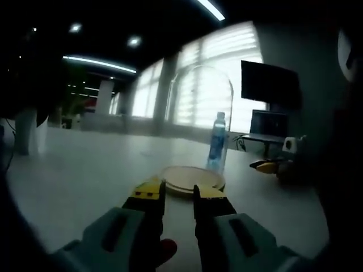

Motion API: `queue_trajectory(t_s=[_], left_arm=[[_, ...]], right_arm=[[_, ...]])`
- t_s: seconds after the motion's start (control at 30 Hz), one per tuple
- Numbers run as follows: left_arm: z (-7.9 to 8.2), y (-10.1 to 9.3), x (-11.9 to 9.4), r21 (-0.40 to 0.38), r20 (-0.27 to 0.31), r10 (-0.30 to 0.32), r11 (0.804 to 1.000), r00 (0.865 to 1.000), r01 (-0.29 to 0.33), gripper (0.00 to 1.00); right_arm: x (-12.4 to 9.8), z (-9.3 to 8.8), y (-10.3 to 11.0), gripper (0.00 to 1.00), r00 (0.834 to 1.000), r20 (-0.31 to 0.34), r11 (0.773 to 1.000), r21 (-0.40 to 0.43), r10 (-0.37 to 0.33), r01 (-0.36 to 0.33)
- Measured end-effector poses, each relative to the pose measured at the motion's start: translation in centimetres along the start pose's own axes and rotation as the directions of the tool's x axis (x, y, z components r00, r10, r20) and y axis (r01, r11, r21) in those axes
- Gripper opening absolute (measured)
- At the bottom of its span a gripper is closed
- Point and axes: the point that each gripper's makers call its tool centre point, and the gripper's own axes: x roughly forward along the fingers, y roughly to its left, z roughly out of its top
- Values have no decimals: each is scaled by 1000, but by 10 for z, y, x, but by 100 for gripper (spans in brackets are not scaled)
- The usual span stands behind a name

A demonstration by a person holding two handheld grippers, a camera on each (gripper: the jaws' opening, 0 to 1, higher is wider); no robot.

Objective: Open the cover put in the Mizone put the cover back on

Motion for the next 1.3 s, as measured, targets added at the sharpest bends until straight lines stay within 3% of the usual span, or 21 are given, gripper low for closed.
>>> queue_trajectory(t_s=[0.27,0.43,0.63,0.83,1.3], left_arm=[[-4,0,1,25,-23,11,1000,1000,-10,15],[-3,-6,-1,102,-29,18,995,999,-15,15],[-3,-3,-1,97,-30,36,995,999,-33,15],[2,-9,-2,78,-9,17,997,1000,-16,15],[6,-7,-3,86,5,29,996,1000,-30,16]], right_arm=[[0,0,-6,17,1000,1,1000,19,-22,22],[2,-3,0,16,1000,-21,999,-30,-20,20],[2,-3,1,16,1000,-21,998,-59,-17,16],[1,-3,6,17,1000,-23,995,-98,5,-7],[0,0,2,17,1000,-5,996,-87,-6,6]])
